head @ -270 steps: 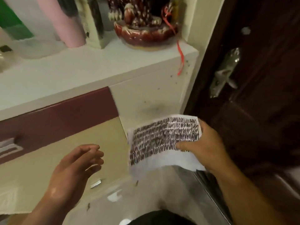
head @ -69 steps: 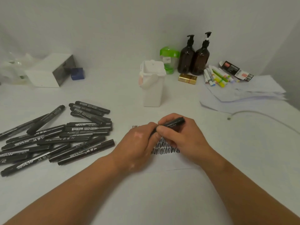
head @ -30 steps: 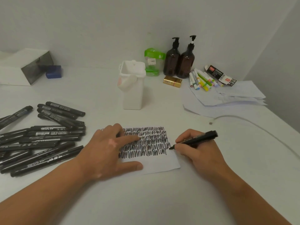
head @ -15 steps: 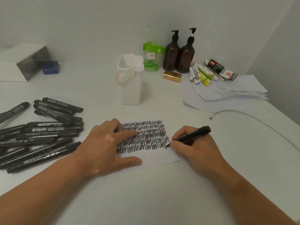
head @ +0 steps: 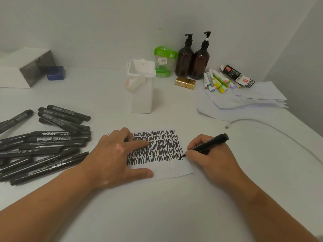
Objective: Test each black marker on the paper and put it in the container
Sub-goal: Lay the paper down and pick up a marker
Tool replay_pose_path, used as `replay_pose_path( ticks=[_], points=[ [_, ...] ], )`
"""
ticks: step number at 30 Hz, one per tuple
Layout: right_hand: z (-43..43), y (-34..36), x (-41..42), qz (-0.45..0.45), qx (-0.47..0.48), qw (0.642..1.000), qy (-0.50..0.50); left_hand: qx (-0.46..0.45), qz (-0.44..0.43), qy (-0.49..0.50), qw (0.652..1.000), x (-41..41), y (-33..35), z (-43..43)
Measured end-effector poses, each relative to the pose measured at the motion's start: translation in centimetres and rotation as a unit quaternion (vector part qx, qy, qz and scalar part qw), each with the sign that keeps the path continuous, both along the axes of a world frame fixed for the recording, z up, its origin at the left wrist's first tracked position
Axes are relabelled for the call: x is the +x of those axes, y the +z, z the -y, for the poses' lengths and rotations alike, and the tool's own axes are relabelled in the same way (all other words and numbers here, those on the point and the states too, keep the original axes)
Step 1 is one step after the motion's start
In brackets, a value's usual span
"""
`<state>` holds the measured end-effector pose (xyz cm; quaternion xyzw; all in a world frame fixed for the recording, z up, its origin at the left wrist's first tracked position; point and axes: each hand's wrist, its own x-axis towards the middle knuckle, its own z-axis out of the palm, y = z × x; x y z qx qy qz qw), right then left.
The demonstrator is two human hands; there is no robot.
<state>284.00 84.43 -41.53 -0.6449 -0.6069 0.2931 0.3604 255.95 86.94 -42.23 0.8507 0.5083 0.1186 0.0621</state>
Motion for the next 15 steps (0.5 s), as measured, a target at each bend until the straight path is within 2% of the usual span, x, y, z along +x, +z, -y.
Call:
replay_pose_path(
  ticks=[13,15],
  points=[
    [-0.18,-0.25,0.29,0.003,0.009,1.0,0.013,0.003,-0.002,-0.001,1.0,-0.02,-0.1,-0.09],
    [-0.28,-0.32,0.61,-0.035,0.037,0.999,-0.009,0.0,-0.009,0.0,1.0,0.02,-0.04,-0.01]
  ],
)
